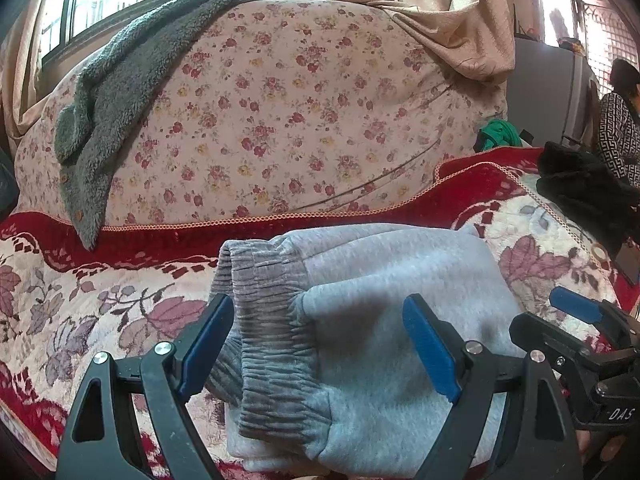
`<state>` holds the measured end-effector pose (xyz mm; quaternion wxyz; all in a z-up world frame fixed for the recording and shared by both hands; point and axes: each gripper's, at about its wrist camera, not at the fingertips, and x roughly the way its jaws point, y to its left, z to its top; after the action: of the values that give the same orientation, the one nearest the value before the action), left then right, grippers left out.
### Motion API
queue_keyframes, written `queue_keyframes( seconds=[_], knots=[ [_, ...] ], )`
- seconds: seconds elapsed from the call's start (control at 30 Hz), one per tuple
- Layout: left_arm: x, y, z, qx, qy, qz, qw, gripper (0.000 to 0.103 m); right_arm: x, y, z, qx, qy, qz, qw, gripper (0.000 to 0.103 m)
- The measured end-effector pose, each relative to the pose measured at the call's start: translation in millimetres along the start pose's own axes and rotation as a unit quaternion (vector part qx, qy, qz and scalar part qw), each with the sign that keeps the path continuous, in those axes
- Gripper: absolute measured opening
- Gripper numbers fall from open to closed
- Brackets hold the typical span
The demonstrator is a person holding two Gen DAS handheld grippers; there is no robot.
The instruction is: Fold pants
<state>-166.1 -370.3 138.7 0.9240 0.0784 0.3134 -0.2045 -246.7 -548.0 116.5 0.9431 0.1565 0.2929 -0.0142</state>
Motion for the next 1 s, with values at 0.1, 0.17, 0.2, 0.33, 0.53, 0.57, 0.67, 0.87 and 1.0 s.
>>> queue_keyframes(
  seconds=[0.1,0.17,0.2,0.33,0.53,0.57,0.67,0.87,1.0],
  knots=[
    [0.0,0.7,0.0,0.0,0.0,0.0,1.0,0.086,1.8,0.1,-0.2,-0.001,0.003,0.0,1.0,0.103],
    [0.4,0.3,0.4,-0.001,0.0,0.001,1.0,0.086,3.1,0.5,-0.7,-0.001,0.006,0.0,1.0,0.103],
    [1.4,0.2,0.0,-0.003,0.001,0.001,1.0,0.086,3.4,0.6,-0.8,-0.001,0.007,0.001,1.0,0.103],
    [4.9,-0.4,-1.3,-0.006,0.003,0.001,1.0,0.086,3.9,1.3,-1.0,-0.001,0.007,0.003,1.0,0.103],
    [5.3,0.3,-0.7,-0.006,0.003,0.002,1.0,0.086,4.3,0.4,-0.9,-0.001,0.004,0.003,1.0,0.103],
    [4.8,0.9,-0.4,-0.006,0.003,0.001,1.0,0.086,4.6,0.3,-0.8,-0.001,0.004,0.003,1.0,0.103],
    [6.7,0.3,-0.5,-0.007,0.005,-0.001,1.0,0.086,4.9,-0.4,-0.9,0.001,0.006,0.004,1.0,0.103],
    [8.0,-0.9,-0.5,-0.008,0.005,0.0,1.0,0.086,5.2,-1.2,-1.4,0.003,0.007,0.003,1.0,0.103],
    [8.1,-1.0,-1.0,-0.008,0.005,-0.001,1.0,0.086,5.8,-1.7,-1.4,0.005,0.007,0.003,1.0,0.103]
  ],
)
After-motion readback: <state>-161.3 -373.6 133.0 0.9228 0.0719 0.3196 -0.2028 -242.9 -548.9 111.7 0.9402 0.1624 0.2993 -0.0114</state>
